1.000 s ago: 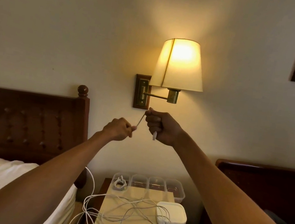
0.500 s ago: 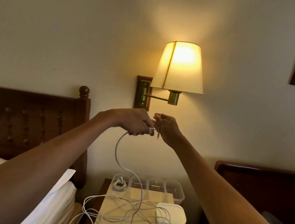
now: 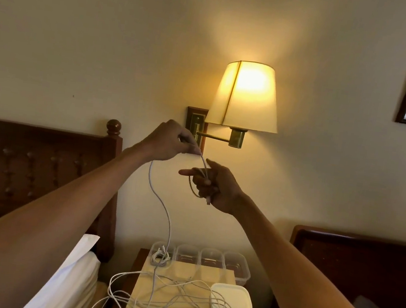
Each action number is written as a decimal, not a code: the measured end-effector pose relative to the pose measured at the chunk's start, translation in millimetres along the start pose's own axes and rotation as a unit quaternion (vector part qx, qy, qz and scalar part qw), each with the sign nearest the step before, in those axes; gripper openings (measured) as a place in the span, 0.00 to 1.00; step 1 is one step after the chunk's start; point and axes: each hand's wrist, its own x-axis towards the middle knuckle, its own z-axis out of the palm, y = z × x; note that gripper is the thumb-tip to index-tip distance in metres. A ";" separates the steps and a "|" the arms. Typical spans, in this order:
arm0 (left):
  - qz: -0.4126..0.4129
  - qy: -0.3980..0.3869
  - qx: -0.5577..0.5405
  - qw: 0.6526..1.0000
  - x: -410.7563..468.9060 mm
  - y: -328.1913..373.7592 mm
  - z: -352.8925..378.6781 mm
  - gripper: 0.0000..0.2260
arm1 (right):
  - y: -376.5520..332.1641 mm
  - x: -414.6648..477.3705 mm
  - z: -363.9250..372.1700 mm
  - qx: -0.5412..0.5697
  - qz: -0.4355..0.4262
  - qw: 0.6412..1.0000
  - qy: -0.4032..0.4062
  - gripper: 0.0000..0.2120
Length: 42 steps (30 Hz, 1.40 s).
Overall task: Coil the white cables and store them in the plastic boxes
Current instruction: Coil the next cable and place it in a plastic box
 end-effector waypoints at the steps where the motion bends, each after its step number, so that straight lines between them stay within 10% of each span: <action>1: -0.002 0.012 -0.001 1.000 -0.5 -3.9 2.1 0.05 | -1.4 0.3 0.1 0.020 0.007 1.000 -0.017 0.33; 13: -0.108 0.013 -0.009 0.994 -22.4 -40.1 24.8 0.10 | -16.5 -1.5 5.1 0.056 -0.055 0.996 0.029 0.16; 22: -0.221 -0.228 -0.182 0.931 -41.3 -12.6 56.7 0.12 | -27.9 3.9 6.9 0.087 -0.108 0.990 0.038 0.20; 31: -0.162 -0.335 -0.010 0.928 -31.8 31.1 36.5 0.13 | -18.0 14.5 -26.9 -0.148 -0.161 0.956 0.199 0.21; 42: -0.017 -0.110 0.043 0.993 -3.1 14.8 -0.2 0.07 | -1.6 -0.5 -19.2 -0.249 -0.012 0.967 0.047 0.20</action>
